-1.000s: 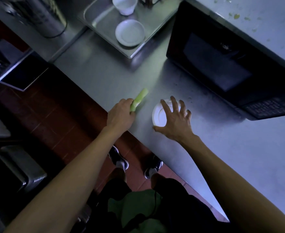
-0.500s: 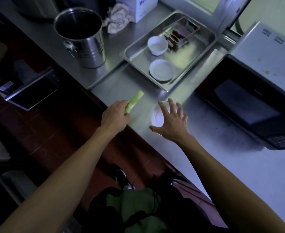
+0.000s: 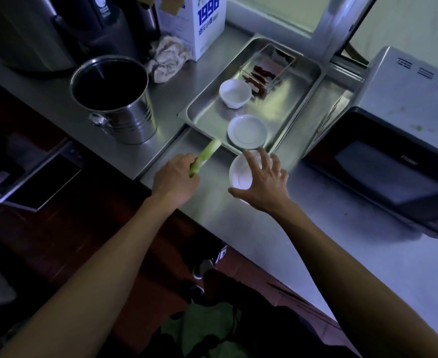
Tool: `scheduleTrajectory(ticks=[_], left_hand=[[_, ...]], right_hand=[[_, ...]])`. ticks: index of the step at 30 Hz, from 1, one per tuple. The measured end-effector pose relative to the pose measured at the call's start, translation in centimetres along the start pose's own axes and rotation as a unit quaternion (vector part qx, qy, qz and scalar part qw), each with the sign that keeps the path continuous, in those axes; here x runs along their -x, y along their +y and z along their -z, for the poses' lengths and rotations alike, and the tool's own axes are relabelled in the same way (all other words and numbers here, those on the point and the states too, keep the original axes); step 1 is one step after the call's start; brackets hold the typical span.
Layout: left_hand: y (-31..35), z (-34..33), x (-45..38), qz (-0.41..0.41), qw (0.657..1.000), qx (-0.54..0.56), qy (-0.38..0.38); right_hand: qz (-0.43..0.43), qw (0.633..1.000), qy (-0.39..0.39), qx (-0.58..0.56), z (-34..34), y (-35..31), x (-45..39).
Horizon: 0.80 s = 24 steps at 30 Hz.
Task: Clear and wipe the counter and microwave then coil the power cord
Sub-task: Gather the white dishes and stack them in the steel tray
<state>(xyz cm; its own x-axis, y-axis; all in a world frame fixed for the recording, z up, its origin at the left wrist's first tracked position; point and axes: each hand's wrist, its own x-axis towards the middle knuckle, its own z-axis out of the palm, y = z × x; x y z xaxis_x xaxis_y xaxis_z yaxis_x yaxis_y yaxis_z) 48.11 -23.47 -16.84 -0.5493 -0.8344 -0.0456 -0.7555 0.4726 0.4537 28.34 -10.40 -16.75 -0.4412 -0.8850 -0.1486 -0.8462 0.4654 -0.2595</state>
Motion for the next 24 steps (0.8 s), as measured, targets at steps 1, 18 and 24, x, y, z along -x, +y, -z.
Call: scheduleTrajectory(ticks=[1, 18, 24], left_hand=[[0.0, 0.2, -1.3, -0.005, 1.0, -0.002, -0.003], [4.0, 2.1, -19.3, -0.052, 0.998, 0.014, -0.035], [3.2, 0.1, -22.8, -0.058, 0.997, 0.036, -0.036]], right_hand=[[-0.002, 1.0, 0.003, -0.006, 0.1, 0.0, -1.0], [-0.043, 0.997, 0.005, -0.066, 0.8, 2.0, -16.3], [-0.059, 0.997, -0.05, -0.03, -1.9, 2.7, -19.9]])
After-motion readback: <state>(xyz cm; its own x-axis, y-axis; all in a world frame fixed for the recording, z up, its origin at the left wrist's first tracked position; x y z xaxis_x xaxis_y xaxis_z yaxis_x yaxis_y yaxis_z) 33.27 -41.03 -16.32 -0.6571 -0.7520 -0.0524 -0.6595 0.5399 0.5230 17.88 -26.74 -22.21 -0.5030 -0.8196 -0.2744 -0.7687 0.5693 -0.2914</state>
